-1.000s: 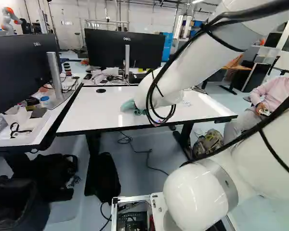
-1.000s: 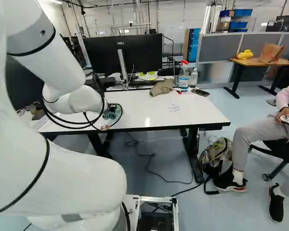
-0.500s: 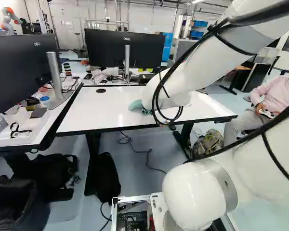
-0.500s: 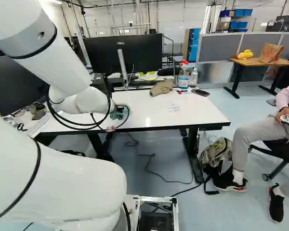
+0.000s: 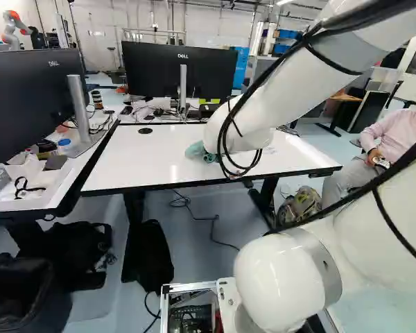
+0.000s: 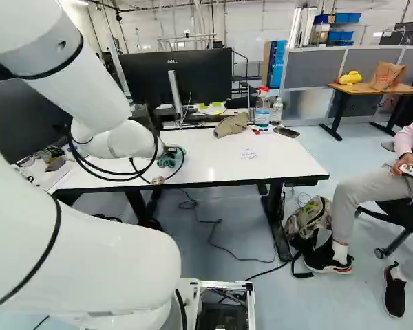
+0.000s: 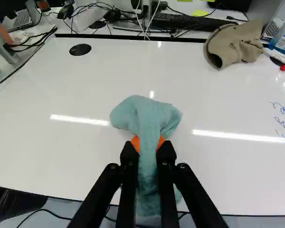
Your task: Clean the table with the green towel
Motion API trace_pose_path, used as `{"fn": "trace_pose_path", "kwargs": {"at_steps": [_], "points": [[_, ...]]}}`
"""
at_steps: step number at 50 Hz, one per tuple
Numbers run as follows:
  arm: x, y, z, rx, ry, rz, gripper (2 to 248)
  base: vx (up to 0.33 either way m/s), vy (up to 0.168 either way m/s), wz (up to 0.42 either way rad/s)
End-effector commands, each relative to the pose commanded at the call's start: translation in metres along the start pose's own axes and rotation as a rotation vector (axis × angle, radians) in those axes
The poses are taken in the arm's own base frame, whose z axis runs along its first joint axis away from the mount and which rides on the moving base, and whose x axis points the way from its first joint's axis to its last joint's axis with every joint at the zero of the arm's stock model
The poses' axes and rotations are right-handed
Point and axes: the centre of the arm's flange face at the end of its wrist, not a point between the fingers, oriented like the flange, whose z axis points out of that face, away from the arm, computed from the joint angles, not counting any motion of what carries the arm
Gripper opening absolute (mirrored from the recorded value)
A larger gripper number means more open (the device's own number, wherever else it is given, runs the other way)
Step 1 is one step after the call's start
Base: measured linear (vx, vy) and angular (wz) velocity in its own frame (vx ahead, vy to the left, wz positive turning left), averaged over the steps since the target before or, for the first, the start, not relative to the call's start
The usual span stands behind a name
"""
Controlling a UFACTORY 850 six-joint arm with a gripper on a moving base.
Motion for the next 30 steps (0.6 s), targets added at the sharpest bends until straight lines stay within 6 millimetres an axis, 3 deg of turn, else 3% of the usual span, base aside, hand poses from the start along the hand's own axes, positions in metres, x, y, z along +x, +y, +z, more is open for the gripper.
{"fn": "trace_pose_path", "kwargs": {"at_steps": [17, 30], "points": [[0.026, -0.018, 0.001, 0.04, 0.039, -0.03, 50, 0.0, 0.0, 0.0], [0.031, -0.036, 0.004, 0.079, 0.039, -0.06, 50, 0.0, 0.0, 0.0]]}}
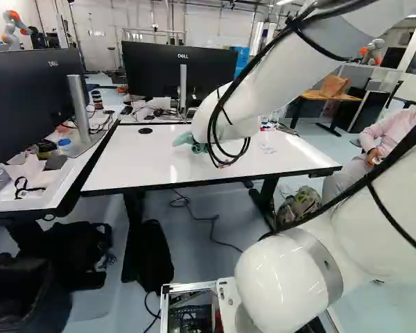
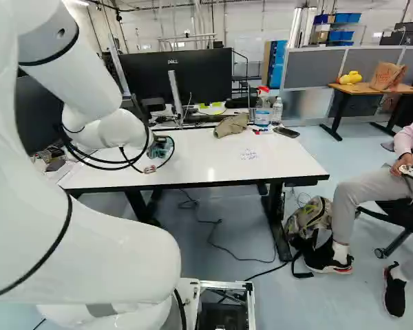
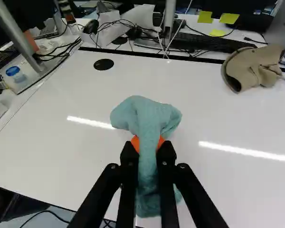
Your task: Clean the table with the green towel
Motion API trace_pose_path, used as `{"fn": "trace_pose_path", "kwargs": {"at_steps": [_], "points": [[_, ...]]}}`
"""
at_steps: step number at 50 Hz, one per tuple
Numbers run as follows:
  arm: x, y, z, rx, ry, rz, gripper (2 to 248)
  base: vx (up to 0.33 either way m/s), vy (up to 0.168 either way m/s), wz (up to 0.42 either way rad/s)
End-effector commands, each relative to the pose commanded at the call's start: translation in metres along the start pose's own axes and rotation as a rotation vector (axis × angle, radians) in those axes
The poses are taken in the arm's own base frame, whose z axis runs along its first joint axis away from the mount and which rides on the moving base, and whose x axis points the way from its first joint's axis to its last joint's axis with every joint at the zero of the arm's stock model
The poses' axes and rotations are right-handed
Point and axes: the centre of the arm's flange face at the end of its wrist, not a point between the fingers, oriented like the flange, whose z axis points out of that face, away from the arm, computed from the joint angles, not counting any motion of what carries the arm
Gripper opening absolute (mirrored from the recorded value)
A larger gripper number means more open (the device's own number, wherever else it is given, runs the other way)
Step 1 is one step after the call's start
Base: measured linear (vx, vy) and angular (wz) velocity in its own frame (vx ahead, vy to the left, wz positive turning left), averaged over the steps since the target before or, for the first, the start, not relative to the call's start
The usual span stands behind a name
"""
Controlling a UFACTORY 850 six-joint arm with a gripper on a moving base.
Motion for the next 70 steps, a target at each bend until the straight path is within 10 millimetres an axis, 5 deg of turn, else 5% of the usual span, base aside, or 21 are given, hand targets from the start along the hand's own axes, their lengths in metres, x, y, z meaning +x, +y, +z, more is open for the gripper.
{"fn": "trace_pose_path", "kwargs": {"at_steps": [40, 70], "points": [[0.006, -0.059, 0.006, 0.126, -0.005, -0.092, 50, 0.0, 0.0, 0.0], [-0.002, -0.088, 0.039, 0.172, -0.08, -0.136, 50, 0.0, 0.0, 0.0]]}}
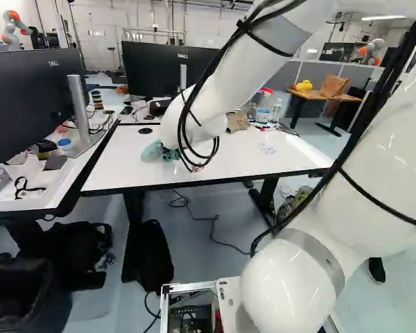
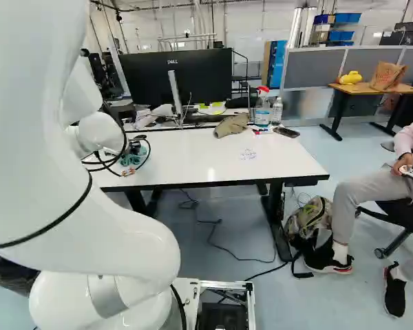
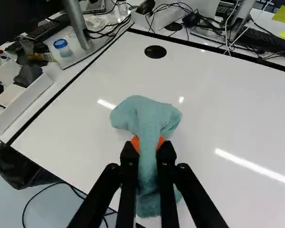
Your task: Clean the table with the green towel
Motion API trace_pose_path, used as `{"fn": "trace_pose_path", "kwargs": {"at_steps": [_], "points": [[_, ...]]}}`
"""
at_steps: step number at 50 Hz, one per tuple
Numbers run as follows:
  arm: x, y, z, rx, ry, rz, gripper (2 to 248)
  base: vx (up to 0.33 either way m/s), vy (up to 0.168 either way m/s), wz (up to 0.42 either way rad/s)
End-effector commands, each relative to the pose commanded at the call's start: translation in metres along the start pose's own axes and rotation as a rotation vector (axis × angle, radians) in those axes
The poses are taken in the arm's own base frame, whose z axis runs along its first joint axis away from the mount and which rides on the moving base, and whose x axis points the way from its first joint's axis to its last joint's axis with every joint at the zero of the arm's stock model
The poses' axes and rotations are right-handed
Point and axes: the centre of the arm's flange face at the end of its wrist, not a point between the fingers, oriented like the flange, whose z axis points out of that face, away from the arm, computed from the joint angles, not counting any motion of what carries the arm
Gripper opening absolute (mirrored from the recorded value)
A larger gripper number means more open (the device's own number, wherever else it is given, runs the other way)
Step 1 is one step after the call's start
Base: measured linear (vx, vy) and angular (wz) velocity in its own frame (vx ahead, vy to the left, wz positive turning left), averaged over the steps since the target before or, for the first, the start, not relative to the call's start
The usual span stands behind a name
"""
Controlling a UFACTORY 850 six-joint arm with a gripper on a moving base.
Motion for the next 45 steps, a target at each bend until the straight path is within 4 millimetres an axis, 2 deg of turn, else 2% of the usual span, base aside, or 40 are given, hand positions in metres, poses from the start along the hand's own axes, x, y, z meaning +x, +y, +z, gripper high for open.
{"fn": "trace_pose_path", "kwargs": {"at_steps": [34, 45], "points": [[-0.019, 0.0, 0.035, 0.0, -0.092, 0.0, 50, 0.0, 0.0, 0.0], [-0.019, 0.0, 0.035, 0.0, -0.092, 0.0, 50, 0.0, 0.0, 0.0]]}}
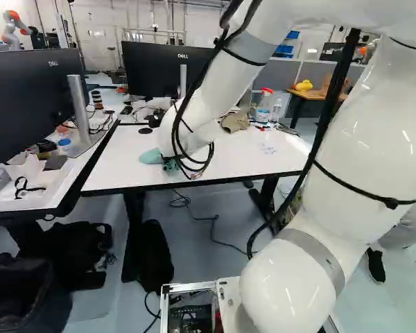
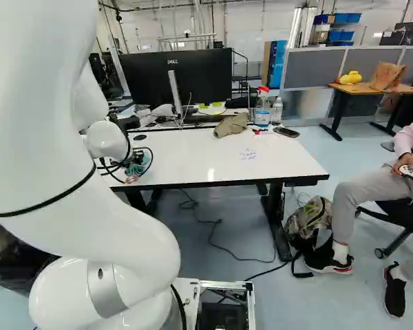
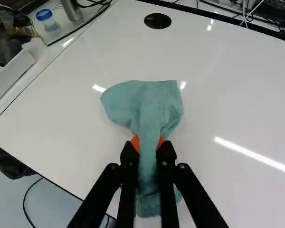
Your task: Clean the table with the green towel
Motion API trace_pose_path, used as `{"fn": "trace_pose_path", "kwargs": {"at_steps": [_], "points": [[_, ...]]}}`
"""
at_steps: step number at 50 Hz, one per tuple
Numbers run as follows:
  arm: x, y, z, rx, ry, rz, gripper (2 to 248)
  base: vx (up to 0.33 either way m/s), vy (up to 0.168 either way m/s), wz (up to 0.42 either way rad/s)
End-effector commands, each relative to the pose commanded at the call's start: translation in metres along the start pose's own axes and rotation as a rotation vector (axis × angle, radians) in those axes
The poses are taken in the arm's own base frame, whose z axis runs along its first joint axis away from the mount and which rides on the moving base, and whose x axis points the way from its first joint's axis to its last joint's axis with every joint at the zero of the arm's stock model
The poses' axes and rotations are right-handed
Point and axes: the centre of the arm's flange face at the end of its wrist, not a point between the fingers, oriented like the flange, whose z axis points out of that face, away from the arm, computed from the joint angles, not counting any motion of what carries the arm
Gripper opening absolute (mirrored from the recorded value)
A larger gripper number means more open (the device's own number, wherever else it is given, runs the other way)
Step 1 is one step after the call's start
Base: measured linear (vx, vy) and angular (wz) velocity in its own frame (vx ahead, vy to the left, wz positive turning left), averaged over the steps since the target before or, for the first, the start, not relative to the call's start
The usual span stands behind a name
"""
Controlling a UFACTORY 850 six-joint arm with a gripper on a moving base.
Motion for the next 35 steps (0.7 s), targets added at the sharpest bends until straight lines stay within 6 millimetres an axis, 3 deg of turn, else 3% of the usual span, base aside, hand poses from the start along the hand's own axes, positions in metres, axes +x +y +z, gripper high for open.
{"fn": "trace_pose_path", "kwargs": {"at_steps": [35], "points": [[-0.0019, 0.0, 0.0, 0.0, -0.021, 0.0, 50, 0.0, 0.0, 0.0]]}}
